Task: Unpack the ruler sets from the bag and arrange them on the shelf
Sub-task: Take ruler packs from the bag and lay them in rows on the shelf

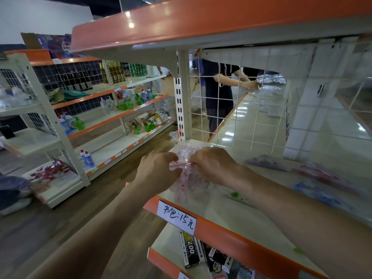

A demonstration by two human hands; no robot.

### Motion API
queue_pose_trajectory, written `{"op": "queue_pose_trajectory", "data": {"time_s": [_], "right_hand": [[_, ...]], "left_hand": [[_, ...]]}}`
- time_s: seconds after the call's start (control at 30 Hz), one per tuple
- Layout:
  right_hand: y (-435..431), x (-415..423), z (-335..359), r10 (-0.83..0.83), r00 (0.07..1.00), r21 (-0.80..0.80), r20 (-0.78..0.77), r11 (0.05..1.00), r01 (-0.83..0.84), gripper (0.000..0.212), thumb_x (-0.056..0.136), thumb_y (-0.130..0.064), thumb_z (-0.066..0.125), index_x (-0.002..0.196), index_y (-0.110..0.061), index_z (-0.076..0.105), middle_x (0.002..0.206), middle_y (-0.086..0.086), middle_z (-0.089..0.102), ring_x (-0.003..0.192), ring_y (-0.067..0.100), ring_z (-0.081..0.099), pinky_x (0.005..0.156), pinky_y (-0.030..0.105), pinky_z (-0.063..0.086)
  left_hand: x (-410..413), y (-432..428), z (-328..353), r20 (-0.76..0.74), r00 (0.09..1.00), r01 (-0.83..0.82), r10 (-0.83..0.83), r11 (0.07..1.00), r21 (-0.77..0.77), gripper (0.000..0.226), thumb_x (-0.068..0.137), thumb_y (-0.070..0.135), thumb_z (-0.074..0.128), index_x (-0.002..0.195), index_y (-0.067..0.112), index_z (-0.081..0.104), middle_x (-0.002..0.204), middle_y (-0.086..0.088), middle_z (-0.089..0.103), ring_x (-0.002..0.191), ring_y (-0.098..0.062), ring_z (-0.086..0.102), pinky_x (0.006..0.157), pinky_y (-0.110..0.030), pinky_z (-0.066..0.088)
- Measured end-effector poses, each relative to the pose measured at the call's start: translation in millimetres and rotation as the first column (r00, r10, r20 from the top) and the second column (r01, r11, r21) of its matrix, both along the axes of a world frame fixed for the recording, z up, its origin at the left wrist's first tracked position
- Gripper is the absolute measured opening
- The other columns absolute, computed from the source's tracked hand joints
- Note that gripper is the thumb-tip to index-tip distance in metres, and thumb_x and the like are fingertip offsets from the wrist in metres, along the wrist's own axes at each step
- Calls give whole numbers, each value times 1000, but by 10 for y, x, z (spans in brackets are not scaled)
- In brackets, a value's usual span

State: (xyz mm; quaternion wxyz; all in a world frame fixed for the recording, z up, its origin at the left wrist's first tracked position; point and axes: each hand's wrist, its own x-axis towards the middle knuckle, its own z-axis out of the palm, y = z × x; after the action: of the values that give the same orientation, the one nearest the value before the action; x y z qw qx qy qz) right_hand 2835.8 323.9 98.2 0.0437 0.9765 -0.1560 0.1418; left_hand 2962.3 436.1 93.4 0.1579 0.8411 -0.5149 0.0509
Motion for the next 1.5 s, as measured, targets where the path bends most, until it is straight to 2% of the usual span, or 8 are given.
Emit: {"op": "queue_pose_trajectory", "data": {"time_s": [0.1,0.2,0.37,0.53,0.8,1.13,1.33,1.5], "right_hand": [[-2,51,29,8,998,98,62,995,-14,20,94,-11,50,103,-16,68,102,5,68,92,22,60,71,28,38],[-16,101,59,-39,991,167,126,986,18,23,93,-5,49,106,-14,65,108,6,67,98,24,61,70,26,37],[-69,241,21,-122,993,201,-11,972,121,26,92,-2,47,117,-8,51,115,14,63,99,29,61,66,29,36],[39,367,54,-126,971,181,-201,970,164,39,94,-2,42,130,-14,50,129,11,51,118,27,48,87,33,40],[57,473,33,-95,961,70,-258,991,117,39,90,-1,48,127,-10,53,127,9,49,119,26,41,87,35,39],[-16,295,76,4,1000,1,-28,1000,-4,17,92,-6,55,105,-13,63,117,4,58,115,22,51,85,32,45],[-90,19,279,85,989,-105,119,992,-73,15,92,-6,53,94,-13,66,94,4,67,90,22,61,77,31,46],[-264,-345,388,23,989,-71,149,997,-13,20,96,-20,48,102,-17,67,97,0,68,89,22,61,67,28,36]], "left_hand": [[-30,-29,6,78,997,-19,10,993,118,23,94,37,50,114,29,59,107,6,63,98,-15,59,95,-37,44],[36,21,8,65,996,-74,66,990,123,23,99,33,39,103,24,61,93,4,65,79,-14,61,72,-31,54],[239,210,-7,73,980,-190,186,980,61,25,99,31,36,101,23,60,82,5,61,72,-13,59,61,-26,50],[283,314,-1,67,973,-222,221,975,8,23,98,30,38,94,23,60,79,5,59,73,-15,58,57,-25,43],[349,384,-7,-8,964,-264,264,962,-72,23,96,30,41,90,22,62,79,4,63,71,-16,60,65,-33,54],[224,251,100,-41,973,-229,226,964,-133,22,98,29,42,102,20,62,80,5,59,72,-16,57,64,-31,52],[-13,14,230,-55,985,-173,166,972,-162,24,98,32,41,97,22,63,77,6,58,69,-14,54,55,-24,41],[-210,-158,306,-48,997,-70,67,994,-78,26,99,31,37,97,26,62,90,6,61,72,-13,55,53,-24,40]]}}
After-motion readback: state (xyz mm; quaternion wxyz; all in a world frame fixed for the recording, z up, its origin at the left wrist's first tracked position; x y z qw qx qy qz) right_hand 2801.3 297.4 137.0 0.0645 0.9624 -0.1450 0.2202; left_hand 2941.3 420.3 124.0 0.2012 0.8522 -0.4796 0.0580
